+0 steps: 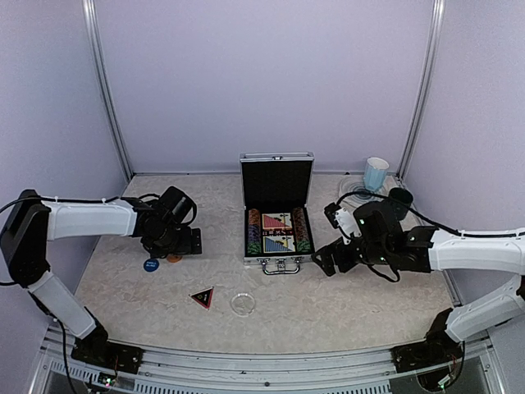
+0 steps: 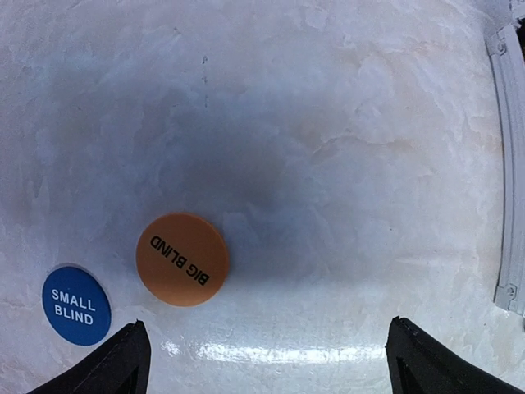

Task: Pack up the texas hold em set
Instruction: Pick up the all-in button from the center of the board.

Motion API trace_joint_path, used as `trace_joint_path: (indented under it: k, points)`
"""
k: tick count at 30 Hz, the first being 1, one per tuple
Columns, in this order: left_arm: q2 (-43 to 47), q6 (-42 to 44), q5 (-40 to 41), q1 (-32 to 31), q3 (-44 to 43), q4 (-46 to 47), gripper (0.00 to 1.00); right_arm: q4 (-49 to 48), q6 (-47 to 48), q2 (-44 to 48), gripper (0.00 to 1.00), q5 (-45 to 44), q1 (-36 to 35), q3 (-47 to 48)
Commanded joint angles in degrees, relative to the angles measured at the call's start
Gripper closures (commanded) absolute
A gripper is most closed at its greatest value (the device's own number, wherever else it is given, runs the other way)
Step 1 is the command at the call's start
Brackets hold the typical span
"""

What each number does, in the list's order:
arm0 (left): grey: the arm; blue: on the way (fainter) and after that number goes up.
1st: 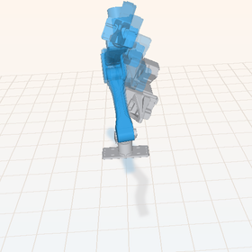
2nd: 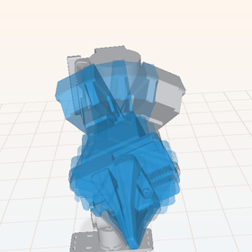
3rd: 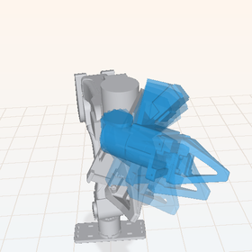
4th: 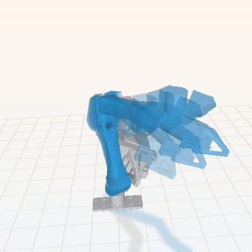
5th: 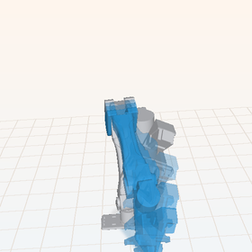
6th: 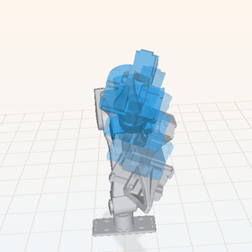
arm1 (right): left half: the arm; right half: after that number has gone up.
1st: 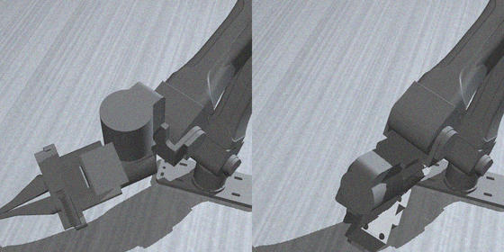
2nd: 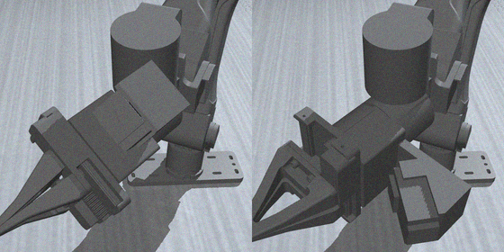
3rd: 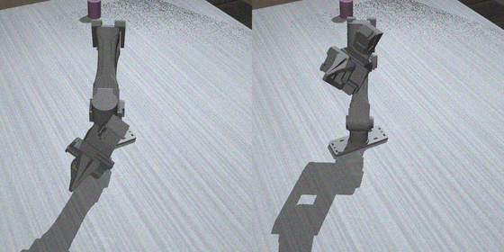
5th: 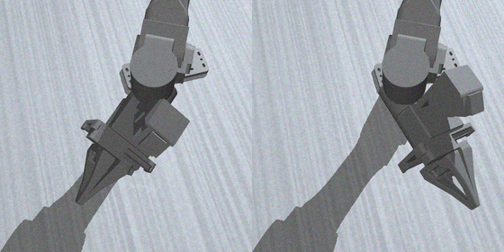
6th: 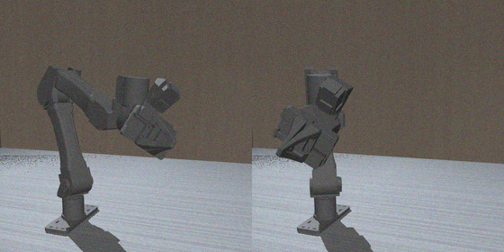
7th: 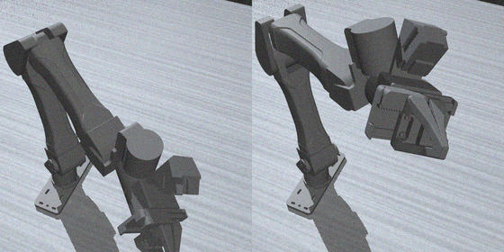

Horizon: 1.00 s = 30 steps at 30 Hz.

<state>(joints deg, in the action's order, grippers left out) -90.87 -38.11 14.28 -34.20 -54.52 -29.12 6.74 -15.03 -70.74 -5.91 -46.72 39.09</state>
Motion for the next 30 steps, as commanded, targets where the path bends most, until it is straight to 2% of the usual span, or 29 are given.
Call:
trace_joint_path:
  k: [1, 6, 13, 20, 30]
  points:
    - [3.41, 1.11, 1.66, -1.84, 0.23, -1.96, 0.01, 0.96, 2.78, -3.39, 0.01, -0.74, -4.39, 4.02]
    - [5.67, 0.69, 1.42, -7.2, 0.4, -5.61, 0.01, 3.27, 3.45, -6.14, 0.01, -3.57, -7.44, 7.19]
    - [9.31, -7.61, 1.12, -16.35, 3.77, -11.16, 0.01, 5.26, 4.32, -3.45, 0.01, -5.85, -7.51, 8.32]
    - [11.49, -14.91, -1.34, -19.95, 8.64, -9.82, 0.01, 3.96, 4.58, -2.55, 0.01, -5.89, -7.51, 7.11]
    - [4.61, -13.81, -2.33, -22.72, 7.69, -7.54, 0.01, 5.01, 4.76, -2.73, 0.01, -7.09, -7.51, 7.42]
